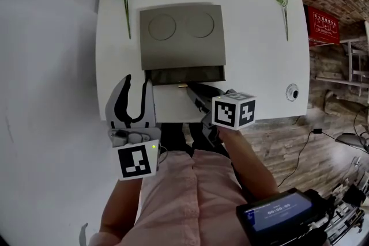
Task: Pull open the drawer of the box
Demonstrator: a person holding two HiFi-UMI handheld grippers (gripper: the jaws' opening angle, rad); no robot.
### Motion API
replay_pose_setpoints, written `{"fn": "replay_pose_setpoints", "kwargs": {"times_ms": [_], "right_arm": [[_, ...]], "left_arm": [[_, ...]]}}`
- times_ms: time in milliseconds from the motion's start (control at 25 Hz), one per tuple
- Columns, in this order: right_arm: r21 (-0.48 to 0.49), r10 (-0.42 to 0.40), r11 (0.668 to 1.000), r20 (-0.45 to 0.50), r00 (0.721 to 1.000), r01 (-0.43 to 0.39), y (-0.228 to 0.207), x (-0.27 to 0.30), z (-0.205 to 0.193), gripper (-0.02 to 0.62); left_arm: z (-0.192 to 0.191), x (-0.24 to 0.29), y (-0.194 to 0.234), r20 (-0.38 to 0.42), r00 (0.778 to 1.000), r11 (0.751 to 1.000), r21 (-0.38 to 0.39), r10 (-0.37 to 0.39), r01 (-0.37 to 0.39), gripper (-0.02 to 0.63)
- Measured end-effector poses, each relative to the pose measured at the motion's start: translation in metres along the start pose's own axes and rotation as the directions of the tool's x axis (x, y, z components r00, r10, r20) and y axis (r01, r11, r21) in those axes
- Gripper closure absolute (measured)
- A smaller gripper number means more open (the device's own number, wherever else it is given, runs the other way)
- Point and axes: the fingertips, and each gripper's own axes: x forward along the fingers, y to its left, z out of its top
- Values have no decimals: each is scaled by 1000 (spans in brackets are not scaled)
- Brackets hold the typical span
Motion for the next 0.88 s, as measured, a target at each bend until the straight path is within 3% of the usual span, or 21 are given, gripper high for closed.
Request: {"fn": "replay_pose_setpoints", "kwargs": {"times_ms": [480, 760, 880], "right_arm": [[-8, 17, 1000, -27, 999, -17, 2, -8, -19, 551], [-19, 12, 1000, -32, 999, -13, 2, -9, -21, 551], [-21, 1, 1000, -31, 1000, -1, 2, -9, -22, 551]], "left_arm": [[7, -17, -14, 19, 999, 1000, 1, 26, -26, 480], [8, -36, -2, 45, 996, 997, -9, 80, -80, 598], [3, -44, 8, 53, 994, 996, 7, 93, -94, 598]]}}
